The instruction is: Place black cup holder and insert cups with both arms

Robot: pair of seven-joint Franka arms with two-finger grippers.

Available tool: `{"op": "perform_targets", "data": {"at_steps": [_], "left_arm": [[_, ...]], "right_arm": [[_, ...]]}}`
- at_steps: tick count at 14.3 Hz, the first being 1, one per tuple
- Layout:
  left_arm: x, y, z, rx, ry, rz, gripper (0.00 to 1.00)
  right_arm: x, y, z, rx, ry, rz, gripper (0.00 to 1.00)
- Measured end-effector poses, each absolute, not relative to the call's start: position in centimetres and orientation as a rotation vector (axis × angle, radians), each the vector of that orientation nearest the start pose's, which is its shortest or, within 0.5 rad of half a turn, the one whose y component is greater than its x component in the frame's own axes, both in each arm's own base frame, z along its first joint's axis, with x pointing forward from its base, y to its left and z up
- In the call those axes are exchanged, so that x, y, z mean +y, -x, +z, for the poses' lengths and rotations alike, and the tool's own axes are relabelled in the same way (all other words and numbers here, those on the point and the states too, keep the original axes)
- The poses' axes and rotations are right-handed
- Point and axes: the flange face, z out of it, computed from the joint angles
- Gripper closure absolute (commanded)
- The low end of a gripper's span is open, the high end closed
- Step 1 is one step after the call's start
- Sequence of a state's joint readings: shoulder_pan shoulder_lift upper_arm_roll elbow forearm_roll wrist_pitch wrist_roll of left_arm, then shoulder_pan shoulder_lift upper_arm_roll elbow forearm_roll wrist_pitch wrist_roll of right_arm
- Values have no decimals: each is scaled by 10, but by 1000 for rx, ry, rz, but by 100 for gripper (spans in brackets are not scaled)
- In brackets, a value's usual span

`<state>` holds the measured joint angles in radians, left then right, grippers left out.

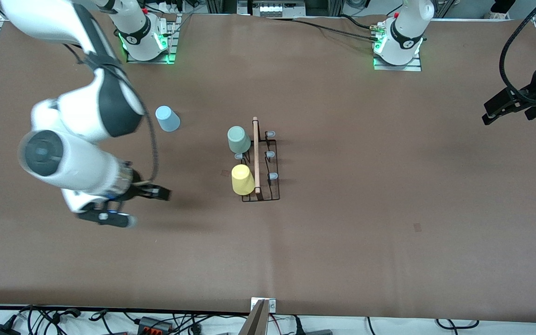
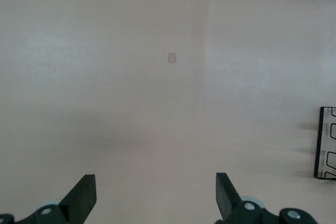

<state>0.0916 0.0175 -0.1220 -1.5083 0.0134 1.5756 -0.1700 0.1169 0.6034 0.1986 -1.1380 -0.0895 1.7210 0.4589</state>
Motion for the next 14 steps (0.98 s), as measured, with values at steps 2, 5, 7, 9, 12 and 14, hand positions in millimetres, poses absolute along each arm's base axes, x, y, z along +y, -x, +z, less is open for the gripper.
{"op": "perform_targets", "data": {"at_steps": [2,5,7,9,12,14], "left_arm": [[-15,-561,644,-221,3133,-76,0],[-12,-561,644,-232,3138,-71,0],[-7,-561,643,-244,3137,-67,0],[-4,-561,643,-255,3137,-65,0],[-2,-561,642,-260,3136,-59,0],[-2,-560,642,-261,3136,-58,0]], "right_arm": [[152,-701,483,245,3135,2,0],[104,-694,512,263,3144,-25,0],[64,-685,528,190,3173,-38,0],[24,-676,545,86,3196,-42,0],[-17,-660,563,29,3213,3,0],[-20,-650,570,24,3216,26,0]]}}
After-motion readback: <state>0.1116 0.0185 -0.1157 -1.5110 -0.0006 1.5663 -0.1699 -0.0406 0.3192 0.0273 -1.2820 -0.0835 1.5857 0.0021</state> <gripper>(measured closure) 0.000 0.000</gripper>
